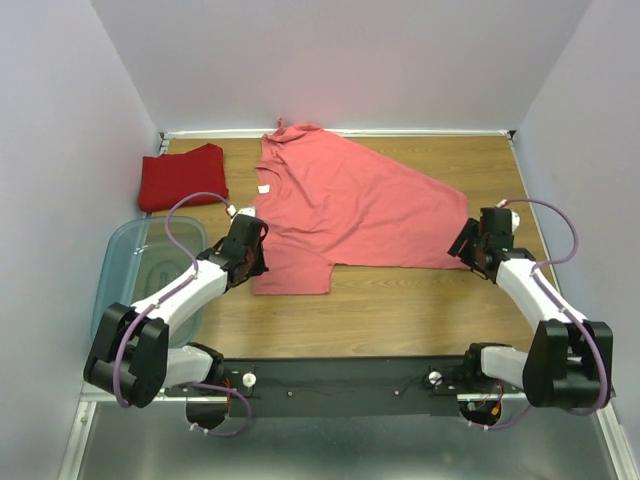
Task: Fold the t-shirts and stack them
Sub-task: Flatten the tshirt out
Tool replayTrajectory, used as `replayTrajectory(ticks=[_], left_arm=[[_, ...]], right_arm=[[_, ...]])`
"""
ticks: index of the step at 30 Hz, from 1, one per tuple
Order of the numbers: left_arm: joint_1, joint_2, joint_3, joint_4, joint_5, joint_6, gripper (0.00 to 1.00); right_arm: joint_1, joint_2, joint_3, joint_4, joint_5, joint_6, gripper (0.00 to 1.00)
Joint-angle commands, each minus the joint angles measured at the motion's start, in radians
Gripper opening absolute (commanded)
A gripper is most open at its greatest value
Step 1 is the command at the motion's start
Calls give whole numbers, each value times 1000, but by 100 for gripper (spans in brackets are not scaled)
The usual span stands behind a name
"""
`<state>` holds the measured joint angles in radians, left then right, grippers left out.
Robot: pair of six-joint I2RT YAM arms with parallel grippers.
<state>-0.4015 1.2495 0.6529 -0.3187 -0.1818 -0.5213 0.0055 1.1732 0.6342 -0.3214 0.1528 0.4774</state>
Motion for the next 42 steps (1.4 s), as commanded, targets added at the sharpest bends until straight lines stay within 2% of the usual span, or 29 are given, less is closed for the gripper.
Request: replayTrajectory(ticks=[1,7,16,28,30,35,40,41,42], left_arm=[[-5,-28,-15,58,57,35,0],[-5,-87,-12,61,41,50,0],[-5,-116,-10,63,45,53,0],[-5,-128,-10,67,50,56,0],[-5,-128,-10,67,50,56,0],[-5,-134,-12,67,48,56,0],[0,-139,-12,72,54,55,0],[4,-139,-13,76,64,49,0],[10,-134,-9,79,67,46,0]], right_arm=[[-114,60,19,-38,-4,38,73],[-170,131,38,-25,-21,44,73],[-173,220,32,-21,-42,50,72],[-173,253,19,-22,-76,63,48],[-173,256,22,-24,-68,63,40],[-173,244,25,-24,-58,63,30],[-173,238,33,-24,-59,59,14],[-173,232,41,-25,-64,56,10],[-173,227,47,-25,-65,55,0]])
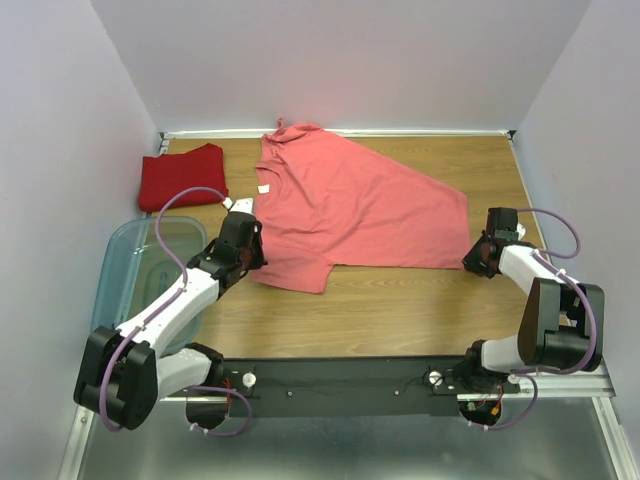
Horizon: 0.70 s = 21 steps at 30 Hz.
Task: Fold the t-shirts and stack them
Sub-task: Flatten the tshirt out
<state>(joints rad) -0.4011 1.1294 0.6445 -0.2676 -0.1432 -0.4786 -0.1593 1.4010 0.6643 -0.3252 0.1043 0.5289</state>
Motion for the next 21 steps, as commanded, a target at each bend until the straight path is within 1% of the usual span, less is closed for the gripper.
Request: replayTrajectory(ticks=[1,5,7,9,10,11,12,14,15,16,17,18,20,21], left_arm=[[18,-14,1,31,33,2,0],[67,12,46,44,36,14,0],[94,47,101,48,24,29,0],[114,99,176,50,16,44,0],[120,119,205,50,11,51,0],[125,138,236,44,10,57,0],[130,171,304,39,8,66,0],[142,193,378,19,4,72,0],[145,201,453,13,-2,75,0],[148,204,492,7,-7,83,0],[153,201,530,-2,-10,86,0],[160,191,613,-8,-22,89,0],[169,176,706,-33,-38,109,0],[174,155,800,-39,-64,120,0]], right_arm=[[-8,-3,23,-21,-21,2,0],[-8,-33,73,-23,-43,-7,0],[-8,-53,103,-25,-63,-7,0],[-8,-66,182,-25,-84,-3,0],[-8,-66,182,-25,-94,-1,0],[-8,-72,239,-25,-98,-4,0],[-9,-74,268,-25,-130,-6,0],[-8,-83,335,-26,-143,-10,0],[-8,-88,397,-26,-150,-15,0],[-8,-94,435,-28,-155,-18,0],[-8,-99,469,-29,-158,-21,0],[-8,-106,542,-35,-166,-29,0],[-8,-114,619,-46,-172,-38,0],[-8,-120,703,-60,-176,-46,0]])
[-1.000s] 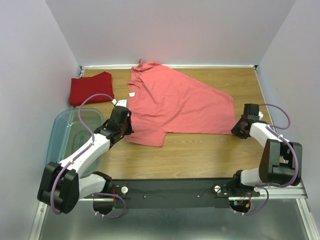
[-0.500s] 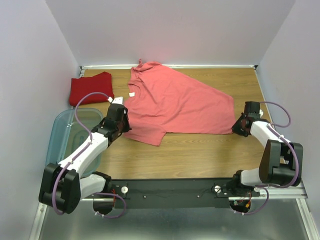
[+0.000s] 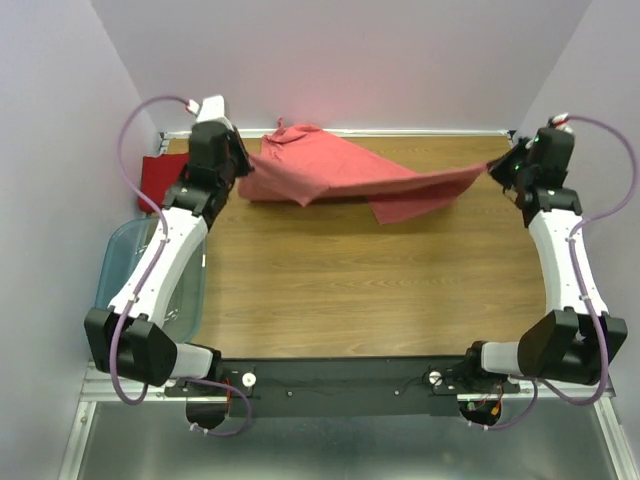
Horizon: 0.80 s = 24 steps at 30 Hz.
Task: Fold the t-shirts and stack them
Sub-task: Flatten the tshirt out
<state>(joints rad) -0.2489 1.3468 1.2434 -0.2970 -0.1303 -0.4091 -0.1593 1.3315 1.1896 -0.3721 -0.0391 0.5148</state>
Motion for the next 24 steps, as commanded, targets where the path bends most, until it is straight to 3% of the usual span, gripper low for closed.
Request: replayTrajectory(ticks=[1,11,17,24], left_arm=[[23,-89,294,-27,-110,65,0],[25,-345,639,-34,-212,174,0],[25,-480,746,-77,-212,222,0],[23,-466,776,-145,-204,266,0]], right_arm=[[-8,-63,259,-17,-38,-42,0],[-8,-242,602,-68,-35,-150,0],[-8,-382,665,-91,-22,-236,0],[-8,-436,639,-103,-68,-256,0]])
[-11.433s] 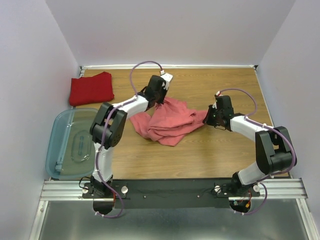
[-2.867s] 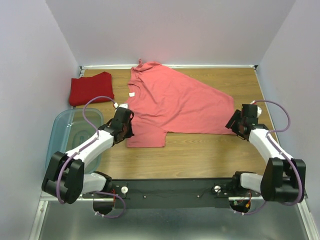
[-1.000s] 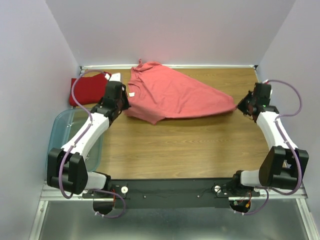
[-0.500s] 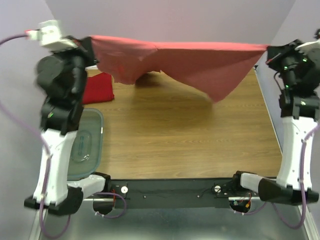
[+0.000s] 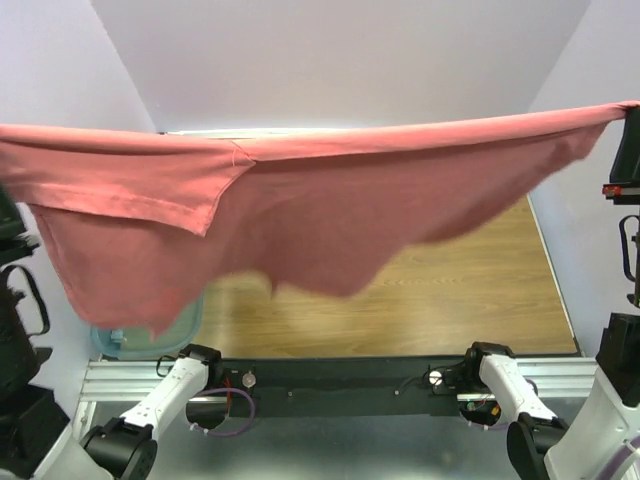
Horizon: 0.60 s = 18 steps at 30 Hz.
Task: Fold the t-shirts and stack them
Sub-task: Flatten the tshirt out
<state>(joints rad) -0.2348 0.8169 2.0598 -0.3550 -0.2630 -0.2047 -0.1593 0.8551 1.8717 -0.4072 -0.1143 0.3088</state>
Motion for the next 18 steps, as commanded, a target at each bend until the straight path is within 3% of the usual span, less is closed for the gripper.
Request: replayTrajectory(ticks=[1,5,12,16,18], left_arm=[[9,73,-58,-90,-70,64,0],[9,125,-214,-55,-33,54,0],[11,313,-726,192,51,22,0],[12,602,-806,321,99,8,0],[15,713,-768,343,123,5,0]], right_arm=[[-9,47,-49,-67,-10,-48,0],[-9,99,-124,-71,-106,-34,0],[-8,288,-437,-47,-232,-40,0],[-8,436,-633,115,-205,-50,0],[-6,546,-704,183,-205,-51,0]])
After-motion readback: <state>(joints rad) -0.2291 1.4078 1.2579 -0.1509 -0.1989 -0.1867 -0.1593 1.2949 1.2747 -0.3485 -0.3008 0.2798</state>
